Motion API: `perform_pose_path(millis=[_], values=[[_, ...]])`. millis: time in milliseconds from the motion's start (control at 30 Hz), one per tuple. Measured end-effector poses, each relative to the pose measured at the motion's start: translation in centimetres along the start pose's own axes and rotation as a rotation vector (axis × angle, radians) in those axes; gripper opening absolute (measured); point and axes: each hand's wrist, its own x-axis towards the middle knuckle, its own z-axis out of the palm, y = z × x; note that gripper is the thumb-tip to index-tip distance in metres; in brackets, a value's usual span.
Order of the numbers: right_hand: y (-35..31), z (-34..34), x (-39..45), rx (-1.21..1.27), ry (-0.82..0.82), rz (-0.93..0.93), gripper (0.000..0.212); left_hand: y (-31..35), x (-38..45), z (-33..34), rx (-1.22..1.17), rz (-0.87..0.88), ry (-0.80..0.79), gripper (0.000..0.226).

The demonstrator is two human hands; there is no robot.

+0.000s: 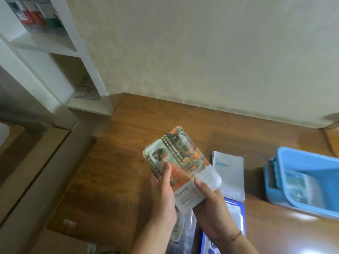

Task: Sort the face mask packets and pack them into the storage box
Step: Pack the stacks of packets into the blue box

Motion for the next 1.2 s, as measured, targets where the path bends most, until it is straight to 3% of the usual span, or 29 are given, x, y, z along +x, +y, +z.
perform_pose_path(millis=[167, 267, 333, 400, 500, 600, 667, 733, 800, 967, 1200], values=[[-4.4, -3.4, -1.4, 0.124, 0.184, -0.246, 0.048, -2.4, -3.1, 8.1, -0.050, 0.054, -0.147, 0.036], [-8.7, -7.9, -3.6, 0.075, 0.255, -0.279, 0.033, -2.8, -2.6, 10.9, -0.045, 0.082, -0.195, 0.035], [-11.2, -11.0, -4.9, 0.057, 0.294, -0.276, 0.033, -3.7, -2.7, 13.2, 0.087, 0.163, -0.257, 0.031], [-13.3, -13.8, -5.6, 0.049, 0.342, -0.281, 0.049, -5.6, -3.7, 15.8, 0.240, 0.264, -0.295, 0.017], [-16.7, -17.2, -6.3, 0.014, 0.413, -0.275, 0.067, -9.5, -5.5, 19.7, 0.355, 0.380, -0.231, 0.020], [-21.3, -21.1, -6.8, -0.147, 0.390, -0.273, 0.055, -11.8, -5.9, 22.5, 0.448, 0.403, -0.255, 0.026], [-24.7, -24.2, -6.9, -0.246, 0.377, -0.218, 0.036, -12.3, -5.3, 23.5, 0.496, 0.318, -0.378, 0.029], [-27.6, -27.0, -6.4, -0.336, 0.362, -0.144, 0.031, -12.8, -4.2, 24.1, 0.731, 0.344, -0.493, 0.032], [-29.0, -28.9, -5.5, -0.481, 0.350, -0.079, 0.025, -13.6, -3.0, 24.0, 0.947, 0.435, -0.458, 0.029], [-27.3, -31.5, -1.9, -0.679, 0.321, 0.137, 0.016, -15.3, -1.7, 23.6, 1.141, 0.635, -0.378, 0.023], [-24.4, -32.8, 2.1, -0.607, 0.408, 0.429, 0.016, -16.3, -1.3, 23.1, 1.130, 0.741, -0.384, 0.018]])
